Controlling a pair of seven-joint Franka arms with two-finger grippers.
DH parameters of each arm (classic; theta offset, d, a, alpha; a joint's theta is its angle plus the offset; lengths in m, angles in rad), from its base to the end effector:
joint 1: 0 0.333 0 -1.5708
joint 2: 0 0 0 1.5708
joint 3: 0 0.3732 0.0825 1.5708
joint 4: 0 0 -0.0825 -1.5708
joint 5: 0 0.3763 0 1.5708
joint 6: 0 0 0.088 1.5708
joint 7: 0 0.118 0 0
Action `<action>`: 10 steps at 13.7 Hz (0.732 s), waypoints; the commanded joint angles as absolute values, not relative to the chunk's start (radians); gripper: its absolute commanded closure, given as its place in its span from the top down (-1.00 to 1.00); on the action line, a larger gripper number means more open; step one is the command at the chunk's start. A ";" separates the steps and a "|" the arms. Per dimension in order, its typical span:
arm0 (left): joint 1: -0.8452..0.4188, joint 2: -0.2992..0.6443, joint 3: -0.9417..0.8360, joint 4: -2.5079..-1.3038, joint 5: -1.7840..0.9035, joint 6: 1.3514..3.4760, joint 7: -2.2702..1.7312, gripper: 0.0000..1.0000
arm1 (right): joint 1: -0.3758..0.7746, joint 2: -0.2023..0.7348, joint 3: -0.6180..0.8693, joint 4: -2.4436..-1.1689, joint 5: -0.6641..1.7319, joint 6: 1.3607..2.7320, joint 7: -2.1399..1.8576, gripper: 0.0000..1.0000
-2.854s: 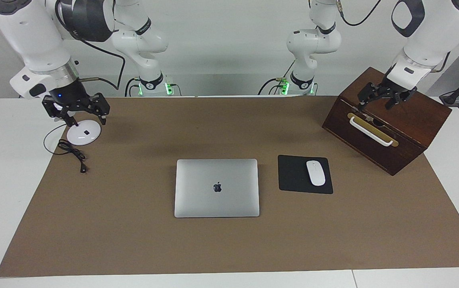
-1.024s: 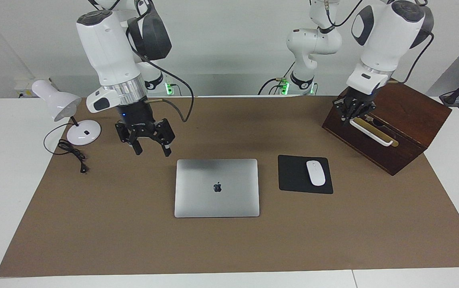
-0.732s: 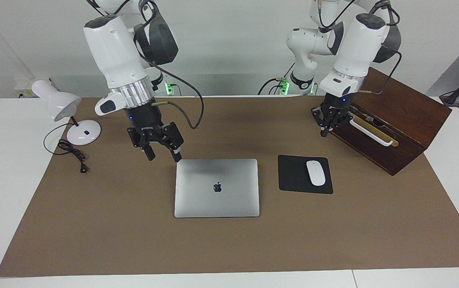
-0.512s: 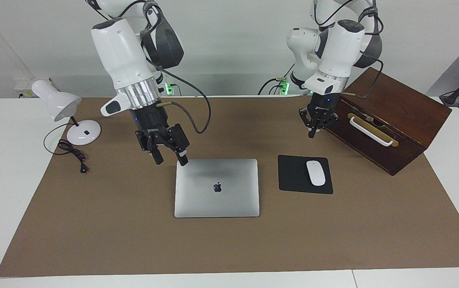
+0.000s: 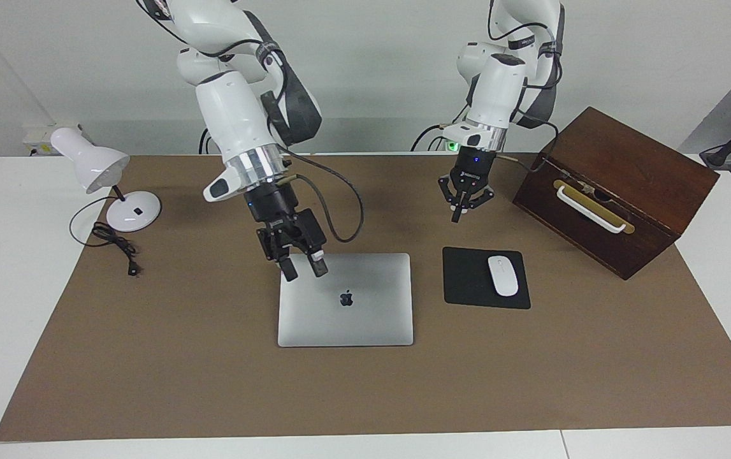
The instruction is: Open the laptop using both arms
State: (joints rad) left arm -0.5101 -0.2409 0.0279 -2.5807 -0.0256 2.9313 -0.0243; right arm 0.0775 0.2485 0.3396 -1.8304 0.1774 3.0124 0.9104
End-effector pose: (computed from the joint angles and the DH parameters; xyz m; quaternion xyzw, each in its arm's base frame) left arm 0.4065 -0.2104 0.4638 0.9342 -0.2056 0.2797 0.0822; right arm 0.6409 0.2414 0.5705 -0.8331 0.3085 -0.3035 0.3445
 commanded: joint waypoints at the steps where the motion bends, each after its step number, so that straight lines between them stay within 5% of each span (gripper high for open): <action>1: -0.563 -0.154 0.044 -2.594 -0.023 3.092 -0.005 -1.00 | 0.109 0.233 0.350 -1.884 0.196 3.101 1.014 1.00; 10: -0.627 0.014 0.044 -2.580 -0.017 3.319 0.031 -1.00 | 0.222 0.261 0.350 -2.035 0.198 3.388 1.195 0.99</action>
